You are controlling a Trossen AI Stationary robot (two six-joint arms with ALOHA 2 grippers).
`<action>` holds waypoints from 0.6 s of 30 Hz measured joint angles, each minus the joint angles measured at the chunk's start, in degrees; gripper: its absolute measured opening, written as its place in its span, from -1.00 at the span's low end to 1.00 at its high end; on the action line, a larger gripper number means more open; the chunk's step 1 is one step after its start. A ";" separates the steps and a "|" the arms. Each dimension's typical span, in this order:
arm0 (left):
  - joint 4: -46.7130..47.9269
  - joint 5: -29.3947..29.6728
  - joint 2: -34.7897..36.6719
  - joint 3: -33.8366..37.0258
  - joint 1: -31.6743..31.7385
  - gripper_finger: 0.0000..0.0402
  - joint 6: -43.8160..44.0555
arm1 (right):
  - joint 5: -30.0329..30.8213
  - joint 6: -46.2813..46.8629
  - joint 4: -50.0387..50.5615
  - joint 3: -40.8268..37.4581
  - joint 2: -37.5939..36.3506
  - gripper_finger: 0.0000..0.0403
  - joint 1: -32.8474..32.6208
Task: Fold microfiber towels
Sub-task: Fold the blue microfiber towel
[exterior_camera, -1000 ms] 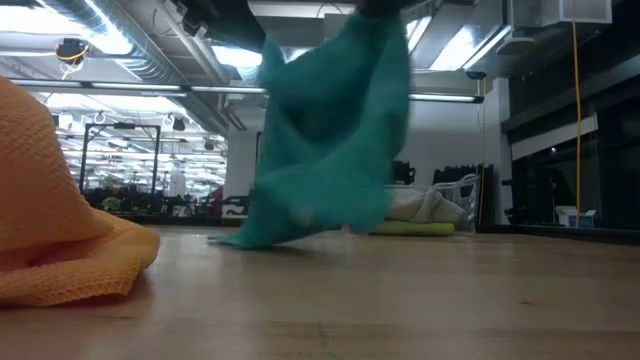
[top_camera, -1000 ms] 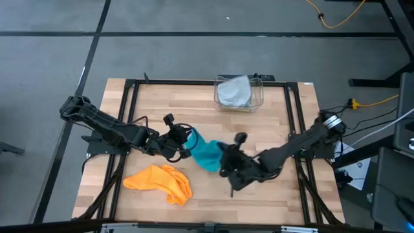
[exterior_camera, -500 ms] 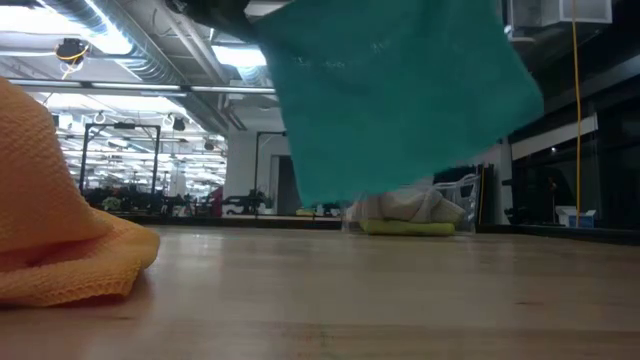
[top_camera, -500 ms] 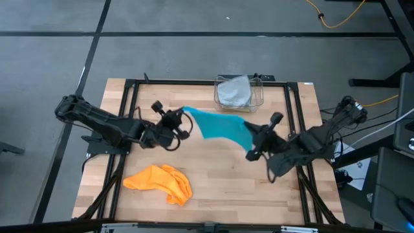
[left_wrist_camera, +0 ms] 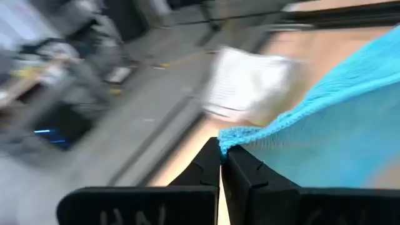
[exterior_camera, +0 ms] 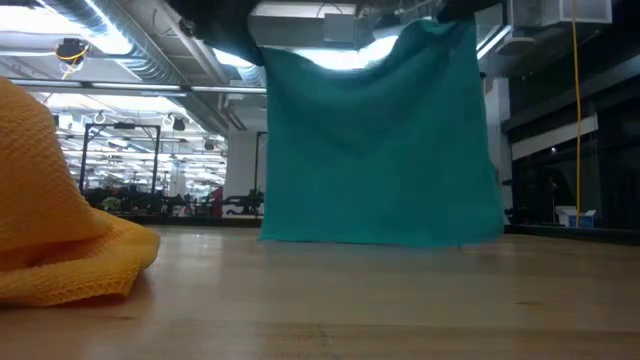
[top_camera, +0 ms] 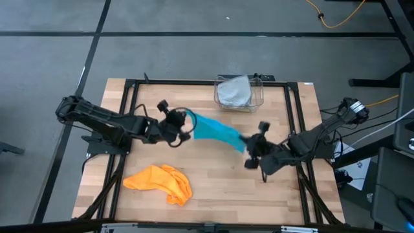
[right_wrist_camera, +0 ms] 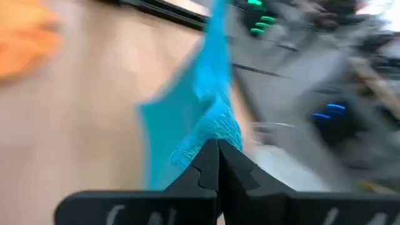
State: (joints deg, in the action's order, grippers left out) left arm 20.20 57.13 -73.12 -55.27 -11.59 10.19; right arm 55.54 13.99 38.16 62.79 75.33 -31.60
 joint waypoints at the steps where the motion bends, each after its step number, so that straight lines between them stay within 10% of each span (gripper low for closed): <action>1: 0.90 -2.17 -0.02 0.00 -0.97 -1.00 1.72 | -2.67 -0.80 -4.13 -1.43 -0.02 -1.00 -0.53; 12: 13.62 -23.40 -2.55 0.00 -13.42 -1.00 26.43 | -29.43 2.55 -31.78 -14.19 0.00 -1.00 -3.60; 18: 12.54 -20.71 -6.49 0.00 -16.02 -1.00 28.38 | -32.98 3.57 -38.73 -18.98 0.11 -1.00 -3.50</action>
State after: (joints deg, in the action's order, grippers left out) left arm 32.75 36.43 -79.61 -55.27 -27.61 38.57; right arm 22.56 17.56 -0.58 43.81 75.44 -35.11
